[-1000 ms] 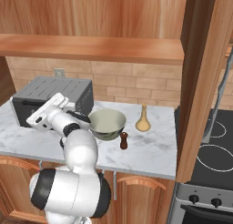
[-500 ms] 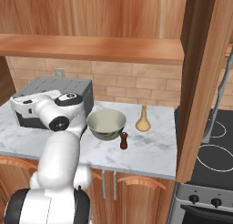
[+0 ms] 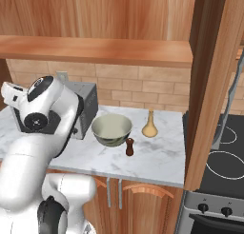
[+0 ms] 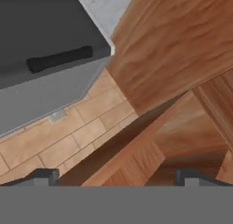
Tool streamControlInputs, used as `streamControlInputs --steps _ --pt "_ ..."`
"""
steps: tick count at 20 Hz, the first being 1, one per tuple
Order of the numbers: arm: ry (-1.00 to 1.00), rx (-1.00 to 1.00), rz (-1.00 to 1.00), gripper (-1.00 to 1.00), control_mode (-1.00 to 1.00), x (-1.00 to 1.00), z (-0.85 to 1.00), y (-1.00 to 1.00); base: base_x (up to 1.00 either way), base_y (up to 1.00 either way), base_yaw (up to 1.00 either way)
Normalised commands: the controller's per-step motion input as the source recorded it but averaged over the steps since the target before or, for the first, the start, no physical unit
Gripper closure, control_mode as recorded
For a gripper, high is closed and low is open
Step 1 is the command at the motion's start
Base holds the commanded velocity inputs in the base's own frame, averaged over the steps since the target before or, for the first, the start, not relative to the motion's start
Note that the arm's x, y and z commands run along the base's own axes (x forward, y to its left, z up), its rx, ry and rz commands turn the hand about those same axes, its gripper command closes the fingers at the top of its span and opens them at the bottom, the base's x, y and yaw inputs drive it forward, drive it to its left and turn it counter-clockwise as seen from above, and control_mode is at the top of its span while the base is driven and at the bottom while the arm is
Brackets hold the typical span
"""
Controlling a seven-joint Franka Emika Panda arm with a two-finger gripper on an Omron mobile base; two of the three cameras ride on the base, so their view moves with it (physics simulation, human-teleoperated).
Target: Retrieve the bottle and the shaker from the cabinet and place them next to the mixing bowl on the counter. Then add garlic from the fridge to the mixing bowl.
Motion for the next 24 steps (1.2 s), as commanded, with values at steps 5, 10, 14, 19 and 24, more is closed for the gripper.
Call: streamControlInputs --steps 5,10,14,19,24 --pt "0.55 0.17 0.12 -1.00 -1.00 -0.27 1.00 -0.43 0.00 0.00 0.00" --pt "0.15 0.36 0.05 -1.00 -1.00 -0.27 0.67 -0.92 0.00 0.00 0.00" --pt "-0.02 0.40 0.05 -1.00 -1.00 -0.36 0.24 -0.91 0.00 0.00 0.00" --pt "-0.05 0.36 0.05 -1.00 -1.00 -0.24 0.13 -0.80 0.00 0.00 0.00" --pt "-0.20 0.20 0.04 -1.00 -1.00 -0.38 0.15 -0.30 0.00 0.00 0.00"
